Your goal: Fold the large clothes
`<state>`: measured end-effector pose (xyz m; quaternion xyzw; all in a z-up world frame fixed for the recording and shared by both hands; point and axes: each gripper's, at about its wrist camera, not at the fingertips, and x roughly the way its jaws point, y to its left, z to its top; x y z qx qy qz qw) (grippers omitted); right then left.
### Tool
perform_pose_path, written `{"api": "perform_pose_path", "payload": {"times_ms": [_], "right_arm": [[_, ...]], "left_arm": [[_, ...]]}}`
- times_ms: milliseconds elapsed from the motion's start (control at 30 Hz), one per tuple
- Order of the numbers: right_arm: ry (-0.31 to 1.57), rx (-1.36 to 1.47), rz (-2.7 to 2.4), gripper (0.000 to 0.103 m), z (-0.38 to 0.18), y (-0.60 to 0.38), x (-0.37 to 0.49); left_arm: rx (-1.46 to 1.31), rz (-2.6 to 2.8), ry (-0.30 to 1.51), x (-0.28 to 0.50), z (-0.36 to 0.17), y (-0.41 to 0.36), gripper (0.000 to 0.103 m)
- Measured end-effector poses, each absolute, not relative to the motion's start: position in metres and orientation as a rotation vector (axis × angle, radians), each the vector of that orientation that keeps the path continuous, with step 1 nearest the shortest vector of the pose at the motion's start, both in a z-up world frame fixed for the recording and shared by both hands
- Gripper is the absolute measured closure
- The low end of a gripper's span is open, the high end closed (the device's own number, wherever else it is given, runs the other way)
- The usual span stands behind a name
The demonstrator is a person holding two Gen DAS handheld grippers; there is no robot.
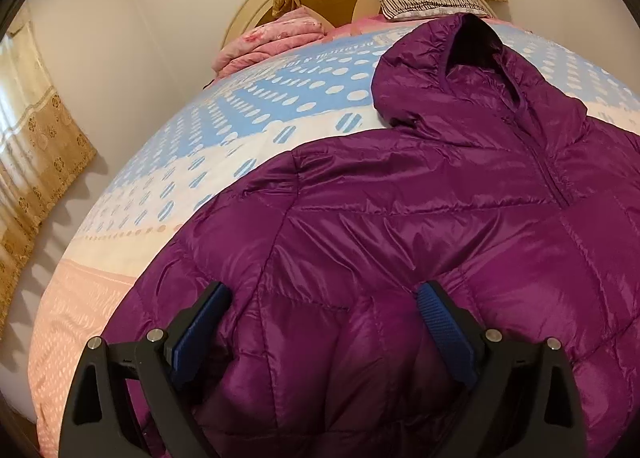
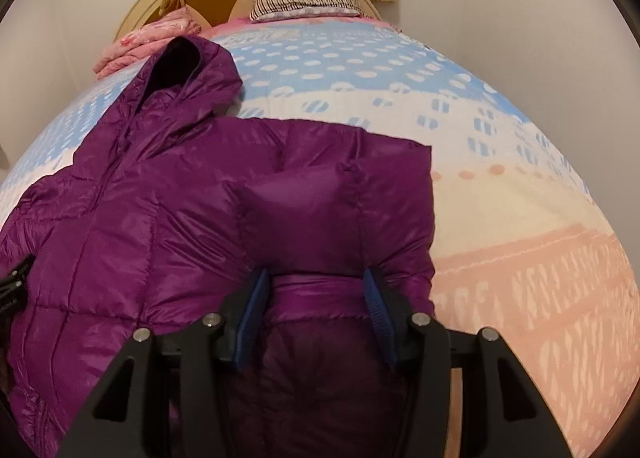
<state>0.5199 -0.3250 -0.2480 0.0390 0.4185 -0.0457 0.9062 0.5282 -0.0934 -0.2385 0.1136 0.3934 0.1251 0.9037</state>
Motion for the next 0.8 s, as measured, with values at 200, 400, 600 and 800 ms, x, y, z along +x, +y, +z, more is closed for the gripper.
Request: {"api": "perform_pose_path", "payload": {"times_ms": [200,400,600,800], "right_arm": [[0.853,0.127,-0.106,0.047,-0.218,-0.322,0.495],[0.814,0.124,0.006,0.030,-0.209,-0.274,0.454],[0.876,0.093,-0.027,0.035,-0.248,-0.261,0.456],[0.897,0.032,-0.050,0.033,-0.246,-0.256,0.458]], "left_arm": [[0.190,0.235,0.761,0.497,-0.201,-0.086,0.006],[0.202,0.170,0.739,0.465,-0.203,-0.095,0.006],[0.208,0.178,0.836,0.478,-0.236,-0.093,0.006],[0.178,0.162,0.857,0.475,-0.230,-0.083,0.005]]}}
